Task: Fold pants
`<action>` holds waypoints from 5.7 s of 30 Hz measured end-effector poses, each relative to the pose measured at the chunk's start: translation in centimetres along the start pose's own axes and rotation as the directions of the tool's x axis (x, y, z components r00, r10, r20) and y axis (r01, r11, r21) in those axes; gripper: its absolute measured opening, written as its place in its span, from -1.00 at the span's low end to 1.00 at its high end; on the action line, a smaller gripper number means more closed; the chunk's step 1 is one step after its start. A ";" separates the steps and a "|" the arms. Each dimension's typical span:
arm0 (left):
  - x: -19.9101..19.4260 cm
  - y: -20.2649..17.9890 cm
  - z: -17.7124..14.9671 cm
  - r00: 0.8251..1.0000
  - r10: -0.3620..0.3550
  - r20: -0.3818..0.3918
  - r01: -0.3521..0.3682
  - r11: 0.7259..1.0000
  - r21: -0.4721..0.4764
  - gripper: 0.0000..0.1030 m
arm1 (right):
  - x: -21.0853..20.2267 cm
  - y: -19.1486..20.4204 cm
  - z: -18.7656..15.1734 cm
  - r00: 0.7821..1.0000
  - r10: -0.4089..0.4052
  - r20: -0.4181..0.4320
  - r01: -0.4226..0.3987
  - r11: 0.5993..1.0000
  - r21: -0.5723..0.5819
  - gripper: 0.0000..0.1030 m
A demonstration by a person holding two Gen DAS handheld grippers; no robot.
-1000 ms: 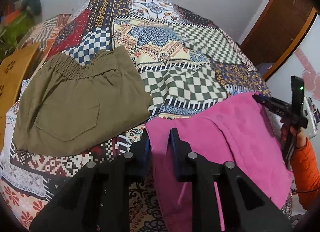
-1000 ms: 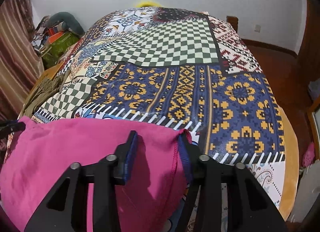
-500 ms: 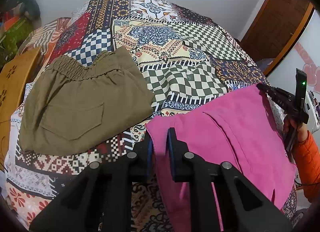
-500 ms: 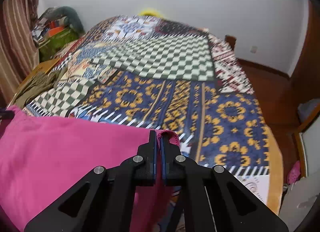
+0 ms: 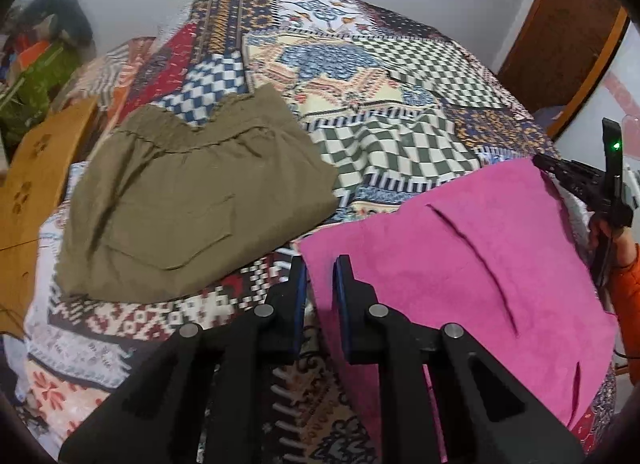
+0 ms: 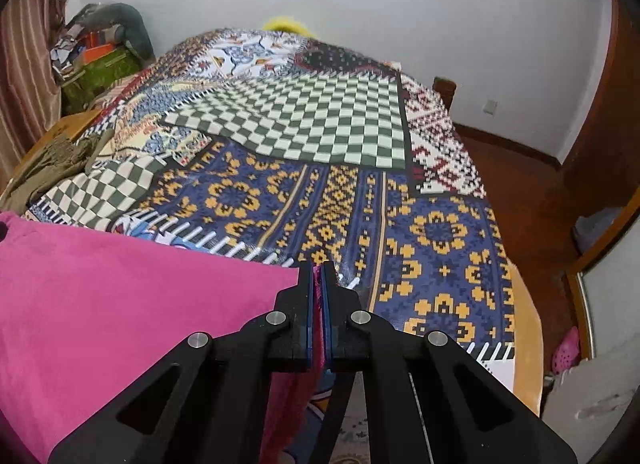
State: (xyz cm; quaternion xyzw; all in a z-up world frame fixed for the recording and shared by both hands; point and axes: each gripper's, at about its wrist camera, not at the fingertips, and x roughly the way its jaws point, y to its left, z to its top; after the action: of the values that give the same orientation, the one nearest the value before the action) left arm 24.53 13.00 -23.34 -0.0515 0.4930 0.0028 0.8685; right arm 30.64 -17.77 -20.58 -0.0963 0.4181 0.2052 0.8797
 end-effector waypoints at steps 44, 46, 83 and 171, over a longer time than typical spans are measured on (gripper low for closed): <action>-5.2 -2.3 -0.4 0.999 -0.042 0.031 0.044 0.998 -0.049 -0.69 | -7.5 0.8 -1.0 0.992 0.127 -0.003 -0.127 0.989 0.080 -0.15; -6.5 -2.6 -0.7 0.998 -0.039 0.048 0.041 0.998 -0.045 -0.69 | -9.2 1.4 -1.1 0.991 0.129 0.022 -0.131 0.989 0.065 -0.14; -9.6 -6.2 -13.7 0.941 -0.332 -0.070 0.299 0.909 -0.292 0.18 | -14.9 11.6 -8.1 0.958 0.287 0.023 -0.286 0.958 -0.031 -0.12; -13.5 -10.9 -10.9 0.961 0.082 0.263 -0.101 0.993 0.058 -0.57 | -10.7 18.8 -7.0 0.924 0.356 -0.139 -0.373 0.920 -0.121 -0.12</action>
State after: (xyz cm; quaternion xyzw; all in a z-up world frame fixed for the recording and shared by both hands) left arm 8.85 1.77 -16.35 0.0031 0.3765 0.0323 0.9258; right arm 11.38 -6.33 -16.64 -0.0917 0.4622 0.3895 0.7913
